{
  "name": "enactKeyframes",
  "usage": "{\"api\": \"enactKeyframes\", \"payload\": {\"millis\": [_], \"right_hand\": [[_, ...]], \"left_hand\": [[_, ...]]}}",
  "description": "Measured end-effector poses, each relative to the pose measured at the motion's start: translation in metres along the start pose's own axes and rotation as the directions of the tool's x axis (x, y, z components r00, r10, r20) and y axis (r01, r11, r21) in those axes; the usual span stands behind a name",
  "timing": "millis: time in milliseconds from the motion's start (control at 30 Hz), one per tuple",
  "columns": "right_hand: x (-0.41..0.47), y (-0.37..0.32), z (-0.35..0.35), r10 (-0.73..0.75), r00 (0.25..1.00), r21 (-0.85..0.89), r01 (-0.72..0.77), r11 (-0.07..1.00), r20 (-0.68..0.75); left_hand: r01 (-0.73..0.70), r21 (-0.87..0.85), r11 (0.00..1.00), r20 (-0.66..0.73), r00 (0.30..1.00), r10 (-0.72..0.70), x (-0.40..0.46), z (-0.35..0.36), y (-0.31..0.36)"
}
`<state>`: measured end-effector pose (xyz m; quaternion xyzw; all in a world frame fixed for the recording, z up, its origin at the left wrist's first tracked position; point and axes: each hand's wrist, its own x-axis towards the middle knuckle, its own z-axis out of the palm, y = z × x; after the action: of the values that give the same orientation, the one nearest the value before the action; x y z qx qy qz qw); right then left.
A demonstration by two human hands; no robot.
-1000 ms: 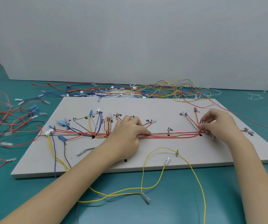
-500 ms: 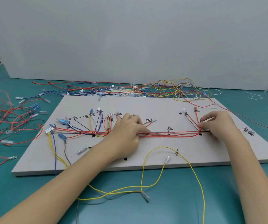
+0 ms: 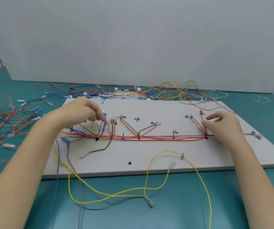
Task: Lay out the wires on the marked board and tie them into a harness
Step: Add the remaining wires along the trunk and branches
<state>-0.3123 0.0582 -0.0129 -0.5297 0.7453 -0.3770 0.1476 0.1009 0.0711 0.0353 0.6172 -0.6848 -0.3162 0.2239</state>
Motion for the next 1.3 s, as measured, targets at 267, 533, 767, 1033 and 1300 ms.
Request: {"api": "enactKeyframes", "payload": {"millis": [267,533,767,1033,1300], "right_hand": [[-0.005,-0.012,0.014,-0.072,0.997,0.074,0.072,0.995,-0.004],[-0.002,-0.009,0.014,-0.080,0.996,0.074,0.077,0.994,0.045],[-0.002,-0.008,0.015,-0.086,0.993,0.069,0.081,0.994,0.084],[-0.002,-0.008,0.016,-0.060,0.991,0.105,0.048,0.993,0.119],[-0.002,-0.008,0.015,-0.045,0.991,0.103,0.032,0.994,0.125]], "left_hand": [[0.282,0.238,0.930,0.131,0.939,-0.318,-0.015,-0.034,-0.030],[0.418,0.490,0.765,0.071,0.856,-0.512,-0.024,-0.041,-0.036],[0.363,0.504,0.784,0.080,0.884,-0.460,-0.026,-0.038,-0.031],[0.307,0.556,0.773,0.106,0.896,-0.432,-0.028,-0.036,-0.026],[0.263,0.469,0.843,0.191,0.902,-0.388,-0.028,-0.046,-0.035]]}}
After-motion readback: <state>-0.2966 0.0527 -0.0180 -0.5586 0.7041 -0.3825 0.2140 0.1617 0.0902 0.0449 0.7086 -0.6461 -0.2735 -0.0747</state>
